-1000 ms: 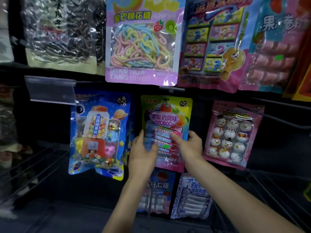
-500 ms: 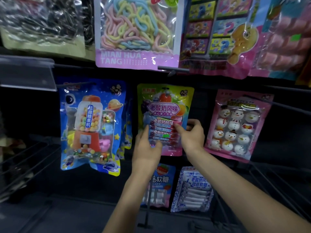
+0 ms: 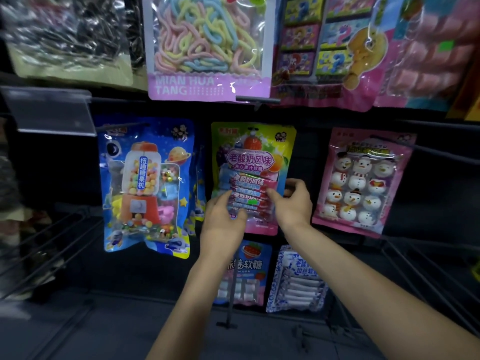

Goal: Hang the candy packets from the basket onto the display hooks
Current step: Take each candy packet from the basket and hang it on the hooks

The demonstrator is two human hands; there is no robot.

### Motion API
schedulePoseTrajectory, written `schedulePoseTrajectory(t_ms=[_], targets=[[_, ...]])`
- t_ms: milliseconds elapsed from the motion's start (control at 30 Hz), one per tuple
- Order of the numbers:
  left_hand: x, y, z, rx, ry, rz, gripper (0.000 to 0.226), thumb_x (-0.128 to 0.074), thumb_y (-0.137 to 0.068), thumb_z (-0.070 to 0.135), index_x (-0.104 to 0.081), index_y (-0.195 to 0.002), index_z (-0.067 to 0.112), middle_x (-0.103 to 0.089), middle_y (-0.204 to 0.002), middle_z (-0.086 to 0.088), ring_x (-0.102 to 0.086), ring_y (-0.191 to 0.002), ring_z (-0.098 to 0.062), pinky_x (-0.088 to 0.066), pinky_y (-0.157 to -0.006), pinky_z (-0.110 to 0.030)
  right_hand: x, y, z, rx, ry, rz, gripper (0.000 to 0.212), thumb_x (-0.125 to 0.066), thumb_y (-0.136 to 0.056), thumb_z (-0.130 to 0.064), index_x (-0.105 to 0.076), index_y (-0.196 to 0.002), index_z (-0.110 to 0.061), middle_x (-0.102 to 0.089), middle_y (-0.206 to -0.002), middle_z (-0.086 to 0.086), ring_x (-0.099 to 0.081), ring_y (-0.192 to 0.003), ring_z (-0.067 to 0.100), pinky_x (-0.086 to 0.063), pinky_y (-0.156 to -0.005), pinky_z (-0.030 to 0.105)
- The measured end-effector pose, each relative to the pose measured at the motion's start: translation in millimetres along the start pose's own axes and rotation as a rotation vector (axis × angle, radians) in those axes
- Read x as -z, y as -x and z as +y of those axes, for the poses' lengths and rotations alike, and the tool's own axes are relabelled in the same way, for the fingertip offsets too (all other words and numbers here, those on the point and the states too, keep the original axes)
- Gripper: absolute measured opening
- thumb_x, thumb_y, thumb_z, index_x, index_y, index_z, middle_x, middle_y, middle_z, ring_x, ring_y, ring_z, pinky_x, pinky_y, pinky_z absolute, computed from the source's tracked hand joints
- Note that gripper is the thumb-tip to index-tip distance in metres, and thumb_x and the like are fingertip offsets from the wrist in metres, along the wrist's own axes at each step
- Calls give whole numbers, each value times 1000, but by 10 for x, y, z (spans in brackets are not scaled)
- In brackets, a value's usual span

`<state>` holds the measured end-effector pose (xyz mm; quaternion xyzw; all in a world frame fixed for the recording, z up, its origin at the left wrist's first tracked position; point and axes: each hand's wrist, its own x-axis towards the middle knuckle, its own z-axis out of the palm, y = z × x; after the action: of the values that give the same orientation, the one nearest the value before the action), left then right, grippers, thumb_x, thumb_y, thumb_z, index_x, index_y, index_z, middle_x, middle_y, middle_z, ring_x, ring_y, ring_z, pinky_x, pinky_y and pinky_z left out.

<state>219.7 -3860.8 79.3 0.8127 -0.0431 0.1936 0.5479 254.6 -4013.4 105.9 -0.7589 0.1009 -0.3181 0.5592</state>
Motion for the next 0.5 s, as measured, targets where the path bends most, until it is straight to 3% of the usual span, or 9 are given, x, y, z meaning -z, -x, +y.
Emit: schedulePoseTrajectory(t_ms=[67,133,200,267,400,500], targets=[[57,71,68,-1,-38,-15,56,-62,-101,31,-45,-154,29,-45,-152,0,-57,-128,-23,-48,-106,-36,48,49,-19,-20,25,0,47,-81,-90,-29,-57,-128,-16,-65,-106,-1,-61,-84,11,-45,-67,25],[101,150,142,-14,-68,-38,53,-61,-101,32,-47,-152,31,-45,-149,1,-65,-109,-23,-55,-95,-40,123,105,-28,-30,62,-2,52,-81,-90,-30,-56,-134,-16,-63,-109,2,-63,-91,16,-50,-76,31],[125,247,214,-39,-105,-50,50,-60,-102,30,-49,-151,30,-45,-145,3,-57,-99,-11,-47,-87,-29,219,185,-39,-26,93,-15,54,-80,-91,-30,-54,-137,-16,-61,-111,3,-63,-94,19,-50,-78,33],[143,353,287,-79,-156,-54,50,-61,-102,27,-49,-151,28,-47,-144,2,-51,-101,-8,-39,-87,-25,341,304,-64,-17,119,-48,53,-79,-92,-30,-53,-137,-18,-59,-112,2,-61,-93,18,-47,-76,31],[171,620,417,-164,-249,-76,53,-64,-98,28,-50,-150,29,-50,-146,0,-57,-124,-19,-49,-99,-37,671,609,-158,27,164,-161,52,-80,-91,-31,-53,-135,-22,-57,-114,-1,-58,-95,13,-49,-79,28],[185,873,532,-217,-358,-71,53,-63,-98,34,-48,-149,33,-50,-142,6,-60,-114,-16,-55,-92,-43,994,852,-253,114,218,-260,46,-80,-92,-30,-56,-130,-25,-58,-120,-4,-56,-104,9,-47,-83,23]])
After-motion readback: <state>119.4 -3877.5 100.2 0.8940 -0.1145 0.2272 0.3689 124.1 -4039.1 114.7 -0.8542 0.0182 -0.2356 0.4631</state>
